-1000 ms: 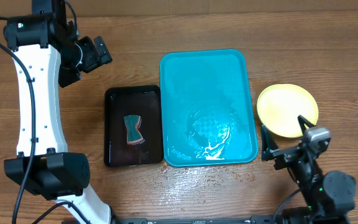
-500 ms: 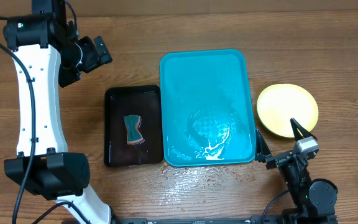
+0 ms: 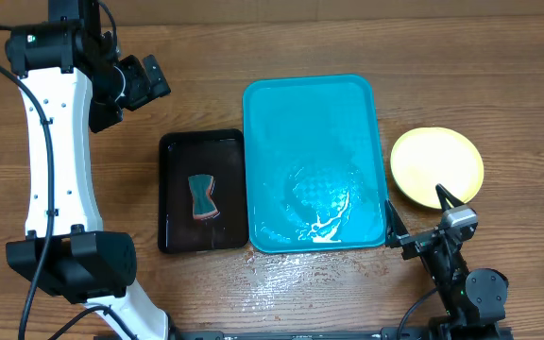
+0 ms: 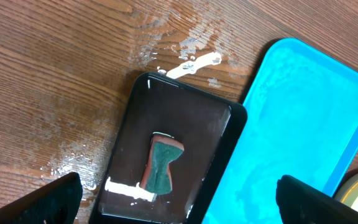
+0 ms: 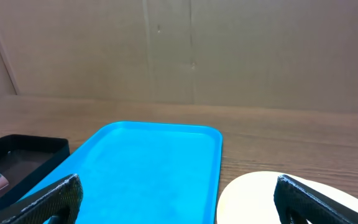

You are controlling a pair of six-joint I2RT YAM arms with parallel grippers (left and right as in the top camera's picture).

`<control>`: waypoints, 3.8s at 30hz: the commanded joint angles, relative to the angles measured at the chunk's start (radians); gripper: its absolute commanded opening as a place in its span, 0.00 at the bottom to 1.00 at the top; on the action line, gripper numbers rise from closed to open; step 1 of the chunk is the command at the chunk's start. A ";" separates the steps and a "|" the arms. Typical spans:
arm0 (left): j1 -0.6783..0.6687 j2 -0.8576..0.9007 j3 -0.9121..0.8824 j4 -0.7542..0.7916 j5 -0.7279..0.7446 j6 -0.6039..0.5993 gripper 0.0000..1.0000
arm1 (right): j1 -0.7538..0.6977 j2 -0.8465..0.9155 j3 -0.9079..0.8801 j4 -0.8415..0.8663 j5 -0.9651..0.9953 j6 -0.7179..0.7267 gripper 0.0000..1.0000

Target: Clean dirty plates on tray and stack at the side

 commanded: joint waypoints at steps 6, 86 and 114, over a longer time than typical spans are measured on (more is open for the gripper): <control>0.005 -0.009 0.019 -0.002 -0.009 0.012 1.00 | -0.001 -0.007 -0.010 0.005 0.003 -0.001 1.00; -0.105 -1.902 -2.119 1.511 -0.232 0.019 1.00 | -0.001 -0.007 -0.010 0.005 0.003 -0.001 1.00; -0.105 -1.899 -2.119 1.438 -0.229 0.019 1.00 | -0.001 -0.007 -0.010 0.005 0.003 -0.001 1.00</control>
